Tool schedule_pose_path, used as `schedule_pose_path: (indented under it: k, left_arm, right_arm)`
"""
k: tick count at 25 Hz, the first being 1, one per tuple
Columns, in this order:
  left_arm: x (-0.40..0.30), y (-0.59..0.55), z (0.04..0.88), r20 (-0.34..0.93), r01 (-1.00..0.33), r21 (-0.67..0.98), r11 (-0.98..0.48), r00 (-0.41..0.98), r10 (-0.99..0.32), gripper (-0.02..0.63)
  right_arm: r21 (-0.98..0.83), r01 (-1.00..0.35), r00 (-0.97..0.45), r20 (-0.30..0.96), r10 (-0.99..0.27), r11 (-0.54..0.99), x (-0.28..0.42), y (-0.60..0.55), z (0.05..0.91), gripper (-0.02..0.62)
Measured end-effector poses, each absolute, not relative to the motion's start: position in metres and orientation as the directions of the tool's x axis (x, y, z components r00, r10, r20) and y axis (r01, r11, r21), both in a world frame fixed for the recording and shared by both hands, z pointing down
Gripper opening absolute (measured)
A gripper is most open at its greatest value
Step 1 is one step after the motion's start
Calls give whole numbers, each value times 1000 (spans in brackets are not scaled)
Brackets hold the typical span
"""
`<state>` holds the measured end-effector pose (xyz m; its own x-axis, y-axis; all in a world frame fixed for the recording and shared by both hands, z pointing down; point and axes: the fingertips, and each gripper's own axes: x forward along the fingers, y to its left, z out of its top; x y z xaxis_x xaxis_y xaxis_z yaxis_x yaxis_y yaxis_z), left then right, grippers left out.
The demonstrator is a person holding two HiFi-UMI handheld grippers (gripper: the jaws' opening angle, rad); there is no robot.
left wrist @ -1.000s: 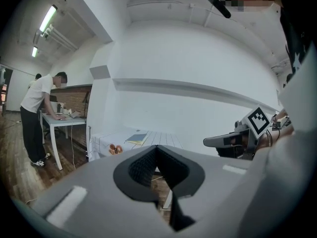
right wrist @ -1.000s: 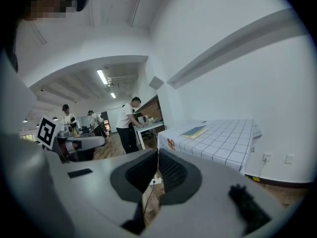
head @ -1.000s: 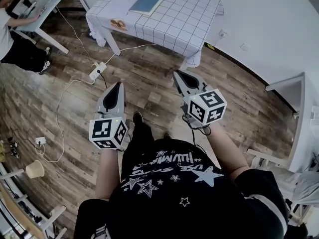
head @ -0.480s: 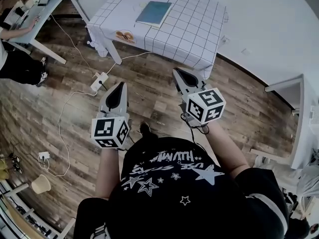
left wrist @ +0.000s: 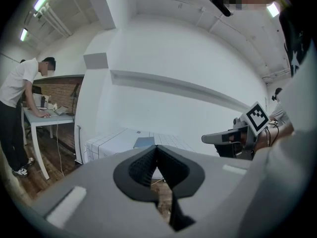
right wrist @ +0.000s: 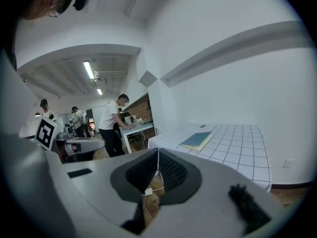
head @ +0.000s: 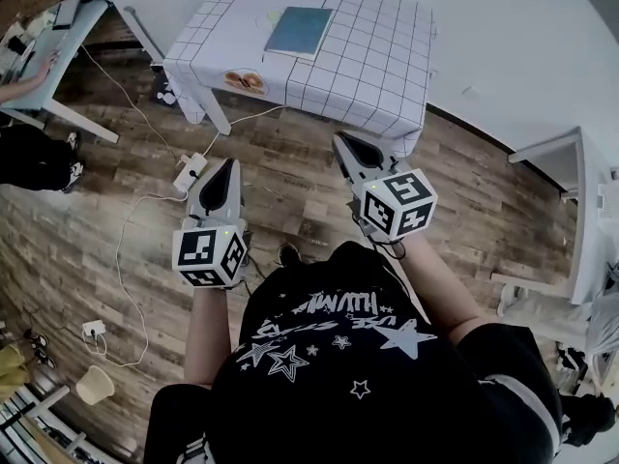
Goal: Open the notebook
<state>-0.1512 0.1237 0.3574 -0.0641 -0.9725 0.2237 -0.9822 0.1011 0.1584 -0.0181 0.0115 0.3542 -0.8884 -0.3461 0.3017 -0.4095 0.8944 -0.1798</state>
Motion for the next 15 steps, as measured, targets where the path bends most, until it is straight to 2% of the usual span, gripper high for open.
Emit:
schedule_pose_path:
  k: [9, 15]
  left_arm:
    - [-158, 100, 370, 243, -982, 180, 57, -12, -970, 9]
    - [-158, 79, 380, 281, -986, 154, 56, -11, -960, 10]
  right_arm:
    - [-190, -473, -855, 334, -396, 860, -14, -10, 365, 18]
    - [-220, -437, -871, 345, -349, 872, -34, -32, 384, 18]
